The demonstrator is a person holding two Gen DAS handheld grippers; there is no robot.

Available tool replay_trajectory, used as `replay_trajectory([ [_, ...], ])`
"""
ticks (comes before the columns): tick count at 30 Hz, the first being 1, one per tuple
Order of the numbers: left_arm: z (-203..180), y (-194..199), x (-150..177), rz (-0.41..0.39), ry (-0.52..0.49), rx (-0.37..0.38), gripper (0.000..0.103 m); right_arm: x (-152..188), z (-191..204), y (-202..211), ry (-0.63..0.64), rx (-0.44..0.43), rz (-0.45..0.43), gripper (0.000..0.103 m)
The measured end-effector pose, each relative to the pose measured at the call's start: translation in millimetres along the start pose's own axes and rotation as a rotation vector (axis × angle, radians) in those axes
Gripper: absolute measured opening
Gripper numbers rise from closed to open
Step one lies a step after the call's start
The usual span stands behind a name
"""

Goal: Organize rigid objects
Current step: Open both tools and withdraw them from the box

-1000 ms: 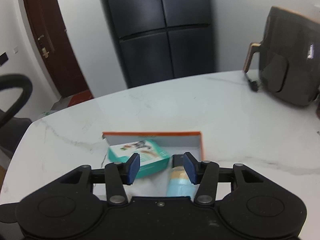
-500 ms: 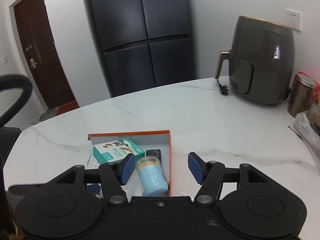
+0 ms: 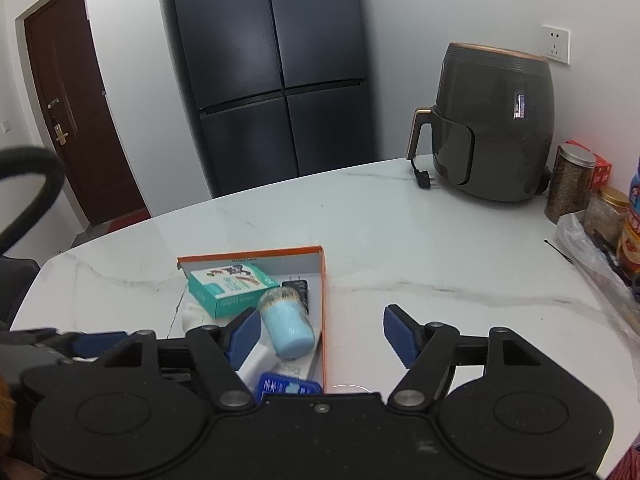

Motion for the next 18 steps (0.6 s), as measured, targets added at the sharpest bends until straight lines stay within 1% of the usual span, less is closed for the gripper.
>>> replay_trajectory([
  [4,4,19,13,0.009,0.005,-0.024,0.096,12,-1,18,-0.001,0.0,0.003,0.085],
  [8,3,31,35,0.027,0.001,-0.05,0.103,31,-2,32,0.019,0.013,0.02,0.087],
  [10,3,34,46,0.039,-0.001,-0.056,0.103,44,-3,38,0.026,0.014,0.034,0.088],
  [13,7,36,60,0.054,0.021,-0.065,0.103,65,-4,42,0.036,0.024,0.066,0.088],
  [16,12,35,69,0.069,0.043,-0.105,0.103,81,-5,42,0.038,0.035,0.094,0.088],
  [18,14,34,77,0.096,0.061,-0.114,0.103,90,-5,43,0.043,0.035,0.11,0.088],
])
Point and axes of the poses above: each gripper's, at about its wrist camera, not at the fingertips, and y roughly against the way its jaws point, z to its left, x to its underside, the point moved 8 cm from there along -y, roughly the way its jaws point, and after that the axes turned 6 degrees about -y, right-handed, at the moved point
